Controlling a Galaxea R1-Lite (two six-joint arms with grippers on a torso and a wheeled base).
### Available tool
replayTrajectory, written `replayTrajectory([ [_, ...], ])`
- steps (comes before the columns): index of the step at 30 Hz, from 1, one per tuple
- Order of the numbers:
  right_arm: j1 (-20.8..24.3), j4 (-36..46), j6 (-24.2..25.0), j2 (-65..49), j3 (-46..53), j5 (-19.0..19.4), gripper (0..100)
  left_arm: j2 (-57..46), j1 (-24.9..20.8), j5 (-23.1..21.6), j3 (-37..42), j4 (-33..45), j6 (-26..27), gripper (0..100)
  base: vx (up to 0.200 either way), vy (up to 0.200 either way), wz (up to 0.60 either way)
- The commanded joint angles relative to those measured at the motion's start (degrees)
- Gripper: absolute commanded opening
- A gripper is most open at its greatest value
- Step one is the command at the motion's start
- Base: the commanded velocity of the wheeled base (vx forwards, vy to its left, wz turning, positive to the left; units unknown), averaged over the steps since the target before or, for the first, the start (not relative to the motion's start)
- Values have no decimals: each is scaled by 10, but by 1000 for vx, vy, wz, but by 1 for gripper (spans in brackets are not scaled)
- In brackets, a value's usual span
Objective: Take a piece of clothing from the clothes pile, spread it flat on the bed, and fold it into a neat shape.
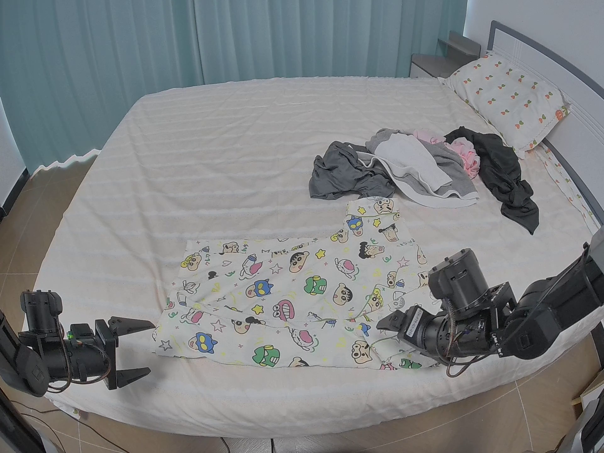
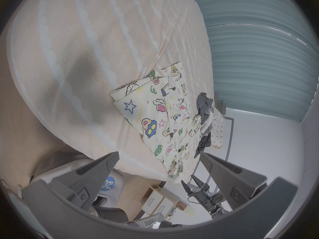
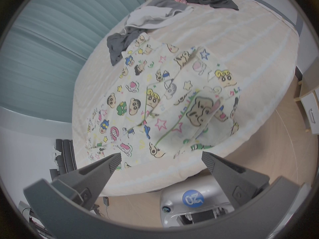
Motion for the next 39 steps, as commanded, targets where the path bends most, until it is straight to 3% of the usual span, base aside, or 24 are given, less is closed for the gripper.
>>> replayTrajectory([
  [1,-67,-41,-60,-33,51,18,100,1,0,0,0,0,1,100,0,0,0],
  [7,-170,-132,-218,-20,133,149,100,2,0,0,0,0,1,100,0,0,0],
  [8,-173,-134,-220,-20,134,153,100,2,0,0,0,0,1,100,0,0,0],
  [10,-222,-163,-271,-5,140,215,100,2,0,0,0,0,2,100,0,0,0],
  [14,-264,-179,-310,31,129,272,100,3,-1,0,0,0,2,100,0,0,0],
  [21,-274,-220,-327,97,91,285,100,4,-1,0,0,0,2,100,0,0,0],
  [34,-268,-217,-321,140,31,286,100,4,-1,0,-1,0,2,100,0,0,0],
  [35,-268,-216,-321,142,30,286,0,4,-1,0,-1,0,2,100,0,0,0],
  [39,-267,-214,-317,147,25,282,0,4,-1,0,-1,0,2,100,0,0,0],
])
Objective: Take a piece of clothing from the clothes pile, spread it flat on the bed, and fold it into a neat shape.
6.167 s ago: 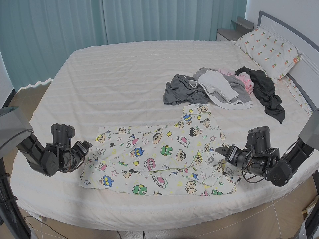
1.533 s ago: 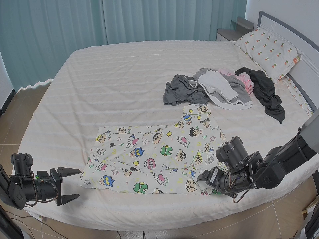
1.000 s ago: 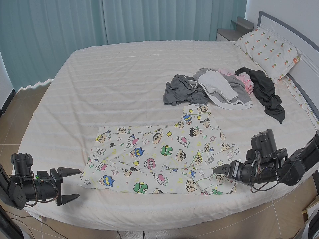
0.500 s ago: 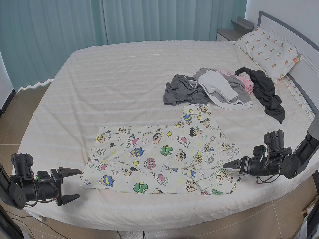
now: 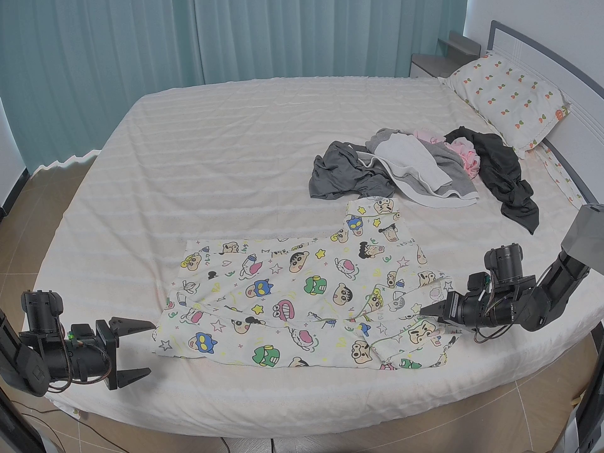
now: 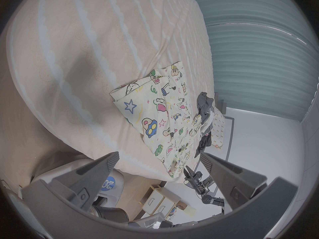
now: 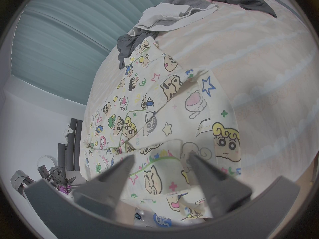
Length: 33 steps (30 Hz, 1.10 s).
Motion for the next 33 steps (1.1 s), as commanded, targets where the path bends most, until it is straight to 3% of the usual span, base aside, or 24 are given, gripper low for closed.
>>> replayTrajectory([
  [1,0,0,1,11,-2,-2,0,1,0,0,0,0,0,100,0,0,0],
  [11,2,-3,11,-39,42,-3,0,1,0,0,0,0,0,100,0,0,0],
  [18,39,4,41,-108,70,-7,0,1,0,0,1,0,0,100,0,0,0],
  [23,67,47,42,-134,73,-38,0,1,0,0,1,0,0,100,0,0,0],
  [33,62,50,41,-119,119,-48,0,1,0,0,1,0,0,100,0,0,0],
])
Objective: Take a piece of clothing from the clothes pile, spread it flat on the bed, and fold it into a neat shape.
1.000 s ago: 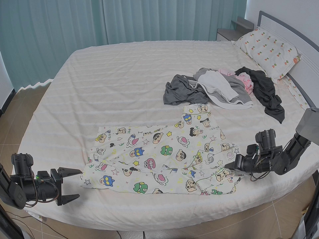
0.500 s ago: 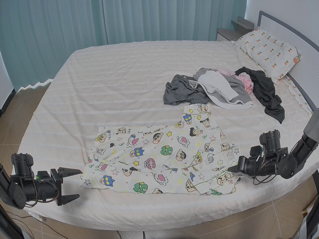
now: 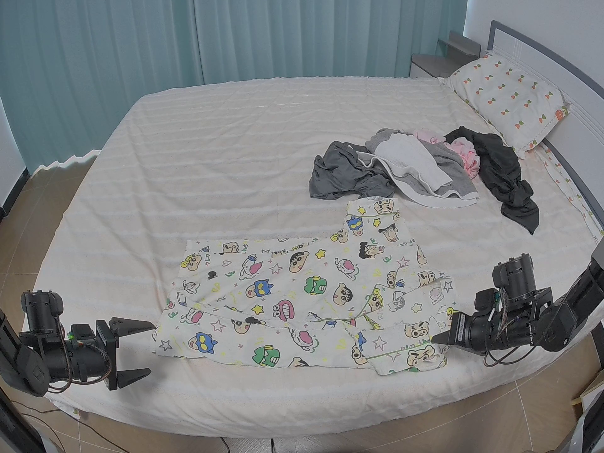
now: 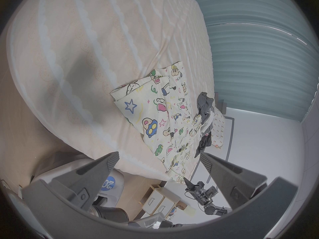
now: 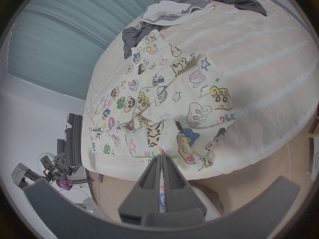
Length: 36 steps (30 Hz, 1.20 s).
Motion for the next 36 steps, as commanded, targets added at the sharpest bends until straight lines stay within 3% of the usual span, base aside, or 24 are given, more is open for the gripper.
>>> replayTrajectory([
  [1,-7,-2,-1,11,16,0,0,1,0,0,0,0,0,100,0,0,0],
  [7,-28,-4,-1,30,15,-1,0,1,0,0,0,0,0,100,0,0,0],
  [8,-34,-4,-2,34,16,-1,100,1,-1,0,0,0,0,100,0,0,0],
  [20,-27,-11,1,-20,35,1,100,1,-1,0,0,0,0,100,0,0,0],
  [22,10,-2,1,-112,28,-1,100,1,-1,0,0,0,0,100,0,0,0],
  [27,77,37,1,-157,-16,-10,100,1,-2,0,0,0,0,100,0,0,0],
  [30,129,81,3,-127,-80,-28,100,1,-2,0,0,0,0,100,0,0,0],
  [32,138,86,6,-111,-96,-30,100,1,-2,0,0,0,0,100,0,0,0],
  [36,195,89,88,-3,-188,-53,100,2,-2,0,-1,0,0,100,0,0,0],
])
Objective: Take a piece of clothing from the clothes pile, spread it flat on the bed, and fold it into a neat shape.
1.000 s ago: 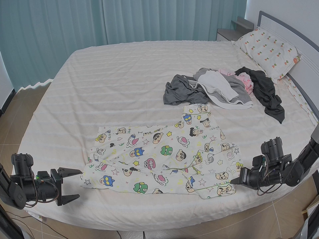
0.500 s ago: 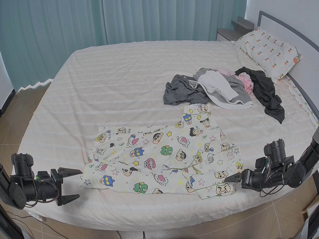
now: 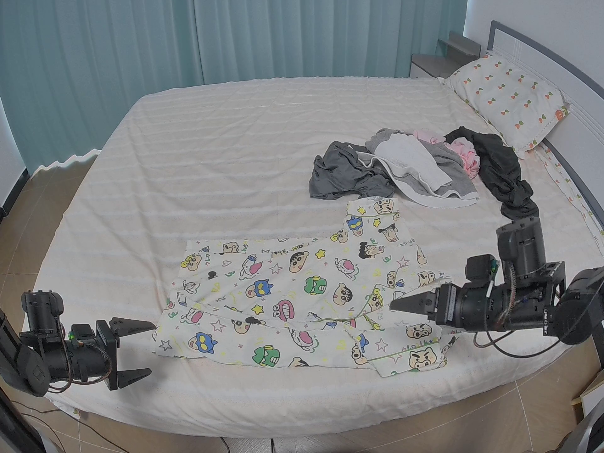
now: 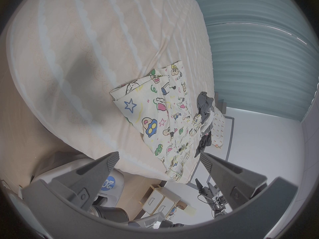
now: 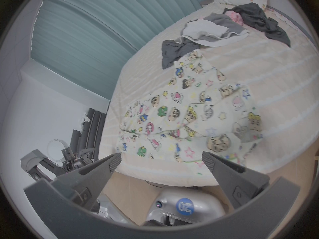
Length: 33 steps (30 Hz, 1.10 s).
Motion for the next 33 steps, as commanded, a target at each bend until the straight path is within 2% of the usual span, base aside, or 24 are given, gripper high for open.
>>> replayTrajectory([
  [1,88,22,71,124,-122,-28,100,2,0,0,-1,0,0,100,0,0,0],
  [5,125,23,77,200,-161,-56,100,3,0,0,-1,-1,0,100,0,0,0],
  [10,148,38,73,254,-205,-91,100,7,0,1,0,-4,13,100,0,0,0],
  [12,149,45,74,262,-215,-95,100,10,0,1,0,-4,16,100,0,0,0],
  [20,163,116,70,320,-301,-148,100,12,0,1,-1,-4,18,100,0,0,0],
  [24,165,124,55,343,-322,-184,100,12,0,1,0,-4,18,100,0,0,0],
  [29,165,127,46,360,-340,-211,100,12,0,1,-1,-4,18,100,0,0,0],
  [33,165,144,36,381,-369,-253,100,12,0,1,-1,-4,18,100,0,0,0],
])
